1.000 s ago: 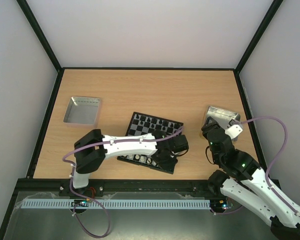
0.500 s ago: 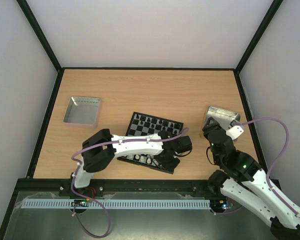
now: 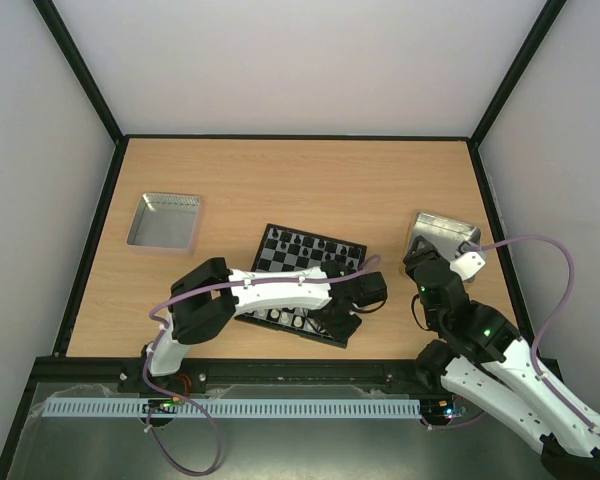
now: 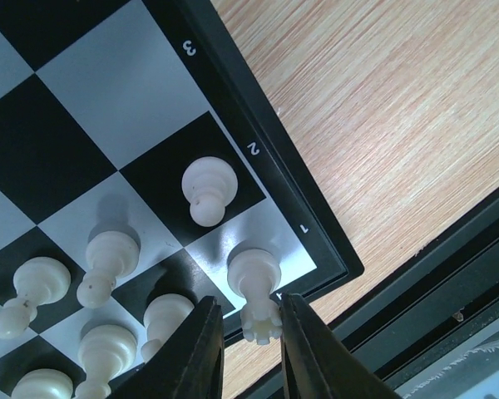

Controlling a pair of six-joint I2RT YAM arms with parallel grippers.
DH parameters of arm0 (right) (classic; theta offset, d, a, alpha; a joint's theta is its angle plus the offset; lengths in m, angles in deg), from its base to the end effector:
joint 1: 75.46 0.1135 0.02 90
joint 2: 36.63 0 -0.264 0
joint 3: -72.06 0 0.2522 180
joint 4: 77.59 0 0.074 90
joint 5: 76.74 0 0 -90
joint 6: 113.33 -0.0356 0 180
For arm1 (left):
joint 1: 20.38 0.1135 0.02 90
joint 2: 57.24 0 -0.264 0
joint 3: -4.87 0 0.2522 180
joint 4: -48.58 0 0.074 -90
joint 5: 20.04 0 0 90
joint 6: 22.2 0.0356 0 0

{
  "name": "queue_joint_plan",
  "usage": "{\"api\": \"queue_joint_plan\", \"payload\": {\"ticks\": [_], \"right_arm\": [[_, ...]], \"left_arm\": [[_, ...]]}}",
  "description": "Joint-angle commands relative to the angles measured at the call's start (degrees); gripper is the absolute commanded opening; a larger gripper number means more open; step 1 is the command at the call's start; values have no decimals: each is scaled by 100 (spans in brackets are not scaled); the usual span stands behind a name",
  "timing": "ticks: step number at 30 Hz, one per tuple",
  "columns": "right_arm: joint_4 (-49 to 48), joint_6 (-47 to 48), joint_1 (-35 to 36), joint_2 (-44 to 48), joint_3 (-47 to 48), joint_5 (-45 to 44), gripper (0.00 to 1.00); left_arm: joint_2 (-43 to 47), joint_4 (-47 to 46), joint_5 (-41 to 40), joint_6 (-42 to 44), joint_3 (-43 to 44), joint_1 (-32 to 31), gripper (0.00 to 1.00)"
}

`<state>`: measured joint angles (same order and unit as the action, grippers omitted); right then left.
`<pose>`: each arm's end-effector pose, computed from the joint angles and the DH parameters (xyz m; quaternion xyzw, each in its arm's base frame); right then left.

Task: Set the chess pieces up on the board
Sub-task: Place the chess piece on the chessboard, then reset both arms

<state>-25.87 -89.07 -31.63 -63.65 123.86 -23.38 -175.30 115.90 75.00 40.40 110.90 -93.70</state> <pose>0.0906 0.0575 0.2927 0.3152 0.7632 0.2511 0.5052 0.1150 -0.3947 0.1863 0.3918 0.9143 -0.0993 0.0254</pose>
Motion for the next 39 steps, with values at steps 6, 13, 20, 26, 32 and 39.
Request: {"api": "queue_joint_plan", "payload": {"ticks": [6, 13, 20, 26, 32, 39], "right_arm": [[138, -122, 2, 96, -78, -142, 62], [96, -6, 2, 162, 8, -10, 63], [-230, 393, 2, 514, -25, 268, 67], [-383, 807, -3, 554, -27, 586, 72], [-811, 1130, -2, 514, 77, 1176, 80], [-921, 1437, 2, 87, 305, 1466, 89]], "left_arm": [[-55, 187, 7, 51, 151, 14, 24], [615, -129, 376, 108, 170, 167, 39], [2042, -558, 286, 95, -212, 602, 60], [3692, -1233, -453, 51, -1281, 1155, 81], [5660, -1848, -1602, 208, -2303, 1388, 99], [7822, -1748, -3691, -465, -3094, 1402, 99]]}}
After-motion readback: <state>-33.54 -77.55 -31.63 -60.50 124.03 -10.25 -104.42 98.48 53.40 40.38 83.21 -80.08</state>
